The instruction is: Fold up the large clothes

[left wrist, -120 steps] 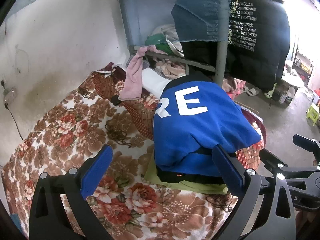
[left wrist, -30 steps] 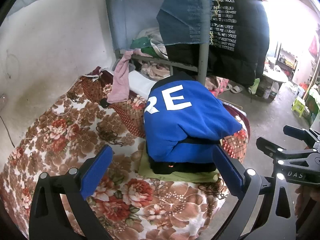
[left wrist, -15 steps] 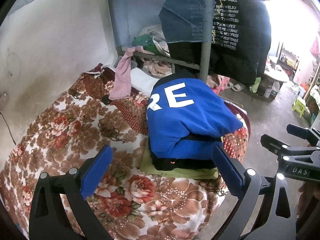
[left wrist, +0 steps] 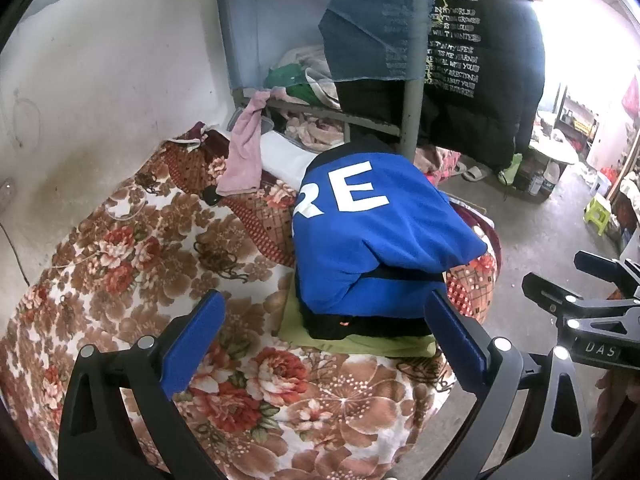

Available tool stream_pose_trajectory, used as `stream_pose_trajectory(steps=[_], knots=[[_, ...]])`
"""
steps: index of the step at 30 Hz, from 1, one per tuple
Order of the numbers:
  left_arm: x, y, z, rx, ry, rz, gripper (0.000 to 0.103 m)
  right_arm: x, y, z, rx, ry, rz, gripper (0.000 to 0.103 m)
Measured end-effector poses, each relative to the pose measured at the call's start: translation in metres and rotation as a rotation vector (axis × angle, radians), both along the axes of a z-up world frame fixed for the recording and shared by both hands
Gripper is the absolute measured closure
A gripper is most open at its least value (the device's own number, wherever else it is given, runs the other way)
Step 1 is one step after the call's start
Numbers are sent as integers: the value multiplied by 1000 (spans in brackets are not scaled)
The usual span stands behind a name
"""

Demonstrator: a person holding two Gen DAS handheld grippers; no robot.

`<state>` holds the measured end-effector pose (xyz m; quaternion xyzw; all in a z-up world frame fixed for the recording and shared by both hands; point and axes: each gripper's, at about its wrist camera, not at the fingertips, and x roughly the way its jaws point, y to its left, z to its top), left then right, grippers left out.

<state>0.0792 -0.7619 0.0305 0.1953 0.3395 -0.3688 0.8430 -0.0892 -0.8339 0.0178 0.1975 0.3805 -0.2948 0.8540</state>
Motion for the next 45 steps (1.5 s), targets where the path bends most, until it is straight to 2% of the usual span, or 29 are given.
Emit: stream_pose_trajectory(steps=[18, 29, 40, 45], knots=[[1, -5, 3, 13, -20, 8, 5, 0, 0, 0, -2, 1, -2, 5], [-9, -6, 7, 26, -71, -6, 5, -2, 0, 2, -2, 10, -4, 5], [-7, -5, 10, 22, -29, 14, 5, -2, -3, 5, -6, 14, 1, 5], [-9, -3, 12, 15, -36, 4, 5, -1, 1, 4, -6, 14, 0, 5]])
